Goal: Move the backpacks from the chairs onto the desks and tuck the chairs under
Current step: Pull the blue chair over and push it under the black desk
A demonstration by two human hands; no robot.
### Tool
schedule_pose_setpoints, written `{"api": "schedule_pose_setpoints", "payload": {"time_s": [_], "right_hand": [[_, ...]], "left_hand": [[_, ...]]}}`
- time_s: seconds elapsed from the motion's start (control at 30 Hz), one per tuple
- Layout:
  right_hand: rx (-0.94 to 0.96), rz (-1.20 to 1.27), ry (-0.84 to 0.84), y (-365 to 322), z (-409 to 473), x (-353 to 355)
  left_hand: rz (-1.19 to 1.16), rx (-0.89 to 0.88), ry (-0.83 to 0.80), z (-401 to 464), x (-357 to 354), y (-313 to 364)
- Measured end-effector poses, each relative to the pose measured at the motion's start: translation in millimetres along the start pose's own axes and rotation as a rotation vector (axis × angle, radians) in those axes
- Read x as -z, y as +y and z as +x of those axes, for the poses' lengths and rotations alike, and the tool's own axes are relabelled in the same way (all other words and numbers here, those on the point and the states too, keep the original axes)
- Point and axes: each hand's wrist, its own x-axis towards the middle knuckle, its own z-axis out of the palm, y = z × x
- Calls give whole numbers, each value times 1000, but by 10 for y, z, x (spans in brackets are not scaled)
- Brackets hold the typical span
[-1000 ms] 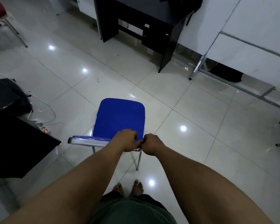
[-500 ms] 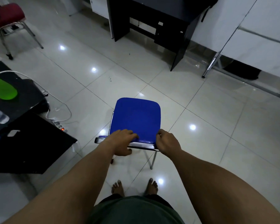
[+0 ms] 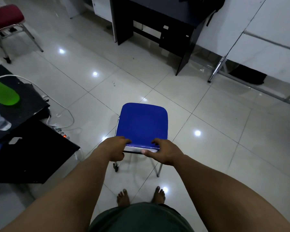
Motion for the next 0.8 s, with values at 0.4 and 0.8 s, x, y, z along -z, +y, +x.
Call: {"api": "schedule_pose_setpoints", "payload": {"time_s": [0.4,0.8], "right_hand": [[192,-482,117,17,98,-202],[247,-547,136,37,247,-130]], "left_hand": [[132,-24,140,57,-62,61],[145,-29,164,163,1,15]]}}
